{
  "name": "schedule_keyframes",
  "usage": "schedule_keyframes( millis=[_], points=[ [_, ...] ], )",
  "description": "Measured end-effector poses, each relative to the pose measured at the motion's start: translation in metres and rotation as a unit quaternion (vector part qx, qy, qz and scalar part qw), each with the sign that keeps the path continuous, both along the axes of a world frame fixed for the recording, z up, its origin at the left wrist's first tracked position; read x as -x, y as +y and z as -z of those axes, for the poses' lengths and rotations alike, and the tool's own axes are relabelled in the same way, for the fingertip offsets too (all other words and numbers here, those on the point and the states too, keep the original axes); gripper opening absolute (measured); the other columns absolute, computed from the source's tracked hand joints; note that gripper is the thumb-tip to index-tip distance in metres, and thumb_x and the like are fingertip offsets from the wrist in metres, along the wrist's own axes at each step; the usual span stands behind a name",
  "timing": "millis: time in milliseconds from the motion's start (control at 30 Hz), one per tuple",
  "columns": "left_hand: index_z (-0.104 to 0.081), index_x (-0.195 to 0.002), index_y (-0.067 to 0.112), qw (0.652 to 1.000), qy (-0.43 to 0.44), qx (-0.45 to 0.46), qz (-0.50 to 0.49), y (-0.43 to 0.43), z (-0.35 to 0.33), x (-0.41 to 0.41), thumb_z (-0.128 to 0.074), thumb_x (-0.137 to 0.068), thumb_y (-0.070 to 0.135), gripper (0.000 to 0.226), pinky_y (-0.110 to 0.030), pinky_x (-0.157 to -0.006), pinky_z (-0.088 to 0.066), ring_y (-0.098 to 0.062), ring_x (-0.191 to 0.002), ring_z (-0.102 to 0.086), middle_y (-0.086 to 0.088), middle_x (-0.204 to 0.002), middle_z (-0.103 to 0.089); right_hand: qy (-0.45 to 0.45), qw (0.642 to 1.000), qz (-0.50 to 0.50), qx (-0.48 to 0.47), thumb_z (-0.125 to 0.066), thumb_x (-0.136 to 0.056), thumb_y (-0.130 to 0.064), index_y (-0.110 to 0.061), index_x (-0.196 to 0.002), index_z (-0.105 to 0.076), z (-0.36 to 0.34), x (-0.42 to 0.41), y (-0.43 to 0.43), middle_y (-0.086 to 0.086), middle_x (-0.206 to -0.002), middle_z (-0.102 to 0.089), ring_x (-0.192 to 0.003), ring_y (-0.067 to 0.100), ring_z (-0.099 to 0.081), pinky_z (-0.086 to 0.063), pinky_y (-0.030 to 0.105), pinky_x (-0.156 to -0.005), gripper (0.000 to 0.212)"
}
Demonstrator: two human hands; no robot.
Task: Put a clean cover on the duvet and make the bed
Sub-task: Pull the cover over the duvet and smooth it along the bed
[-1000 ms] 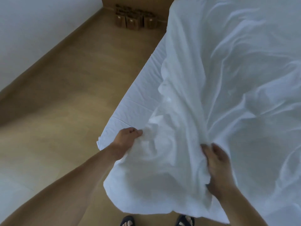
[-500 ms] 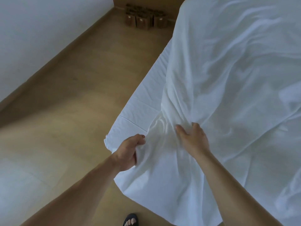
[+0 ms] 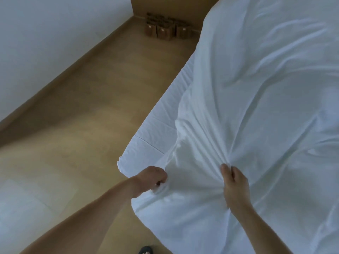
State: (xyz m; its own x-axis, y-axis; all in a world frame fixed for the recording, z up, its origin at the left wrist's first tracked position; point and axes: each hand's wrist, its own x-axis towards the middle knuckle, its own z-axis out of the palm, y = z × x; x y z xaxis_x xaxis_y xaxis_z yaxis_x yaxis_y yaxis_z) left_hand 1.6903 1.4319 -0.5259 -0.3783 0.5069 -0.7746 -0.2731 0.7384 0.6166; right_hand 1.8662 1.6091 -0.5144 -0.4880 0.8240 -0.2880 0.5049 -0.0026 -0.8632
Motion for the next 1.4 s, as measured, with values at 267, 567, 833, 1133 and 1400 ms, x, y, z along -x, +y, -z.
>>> schedule_keyframes(
  millis=[267, 567, 833, 1133, 1400],
  points=[
    [-0.06, -0.121, 0.006, 0.986, 0.087, -0.049, -0.13, 0.08, 0.009, 0.005, -0.056, -0.076, 0.076, 0.083, -0.038, -0.088, -0.052, -0.024, -0.101, -0.066, -0.007, -0.116, -0.067, 0.173, 0.974, 0.137, 0.05, -0.053, -0.099, -0.035, -0.021, -0.059, -0.03, -0.015, -0.012, 0.003, -0.003, -0.059, -0.026, -0.059, 0.021, -0.026, -0.023, 0.035, -0.054, 0.048],
    [-0.07, -0.111, 0.015, 0.999, 0.032, 0.029, -0.011, 0.132, 0.017, -0.046, -0.088, -0.063, 0.045, 0.059, -0.039, -0.083, -0.06, -0.022, -0.085, -0.073, -0.004, -0.097, -0.075, -0.106, 0.993, -0.024, 0.038, -0.063, -0.094, -0.026, -0.019, -0.08, -0.058, 0.024, -0.027, 0.033, -0.007, -0.07, -0.059, -0.064, 0.009, -0.054, -0.037, 0.013, -0.052, 0.016],
    [-0.072, -0.094, 0.012, 0.974, 0.168, -0.044, -0.142, 0.055, -0.099, 0.031, -0.085, -0.072, 0.04, 0.037, -0.034, -0.065, -0.059, -0.024, -0.071, -0.075, -0.005, -0.082, -0.077, -0.06, 0.993, -0.061, -0.078, -0.055, -0.099, -0.034, -0.024, -0.082, -0.054, -0.02, 0.003, 0.018, -0.01, -0.069, -0.057, -0.068, 0.01, -0.055, -0.037, 0.023, -0.061, 0.02],
    [-0.037, -0.143, 0.005, 0.933, 0.282, 0.216, 0.051, 0.029, 0.024, 0.102, -0.065, -0.088, 0.018, 0.063, -0.041, -0.094, -0.044, -0.039, -0.123, -0.049, -0.021, -0.137, -0.05, -0.366, 0.909, -0.201, -0.014, -0.056, -0.09, -0.044, -0.023, -0.141, -0.038, 0.045, 0.028, 0.006, 0.001, -0.151, -0.033, -0.142, 0.025, -0.028, -0.033, 0.045, -0.109, 0.059],
    [0.014, -0.156, 0.028, 0.763, 0.535, 0.133, 0.338, 0.098, 0.02, 0.048, -0.043, -0.097, 0.032, 0.082, -0.053, -0.122, -0.005, -0.028, -0.151, 0.018, -0.003, -0.163, 0.021, -0.336, 0.932, -0.128, -0.044, -0.05, -0.095, -0.04, -0.019, -0.155, -0.023, 0.047, -0.015, 0.013, 0.001, -0.163, -0.02, -0.152, 0.02, -0.01, -0.019, 0.039, -0.12, 0.069]
  ],
)
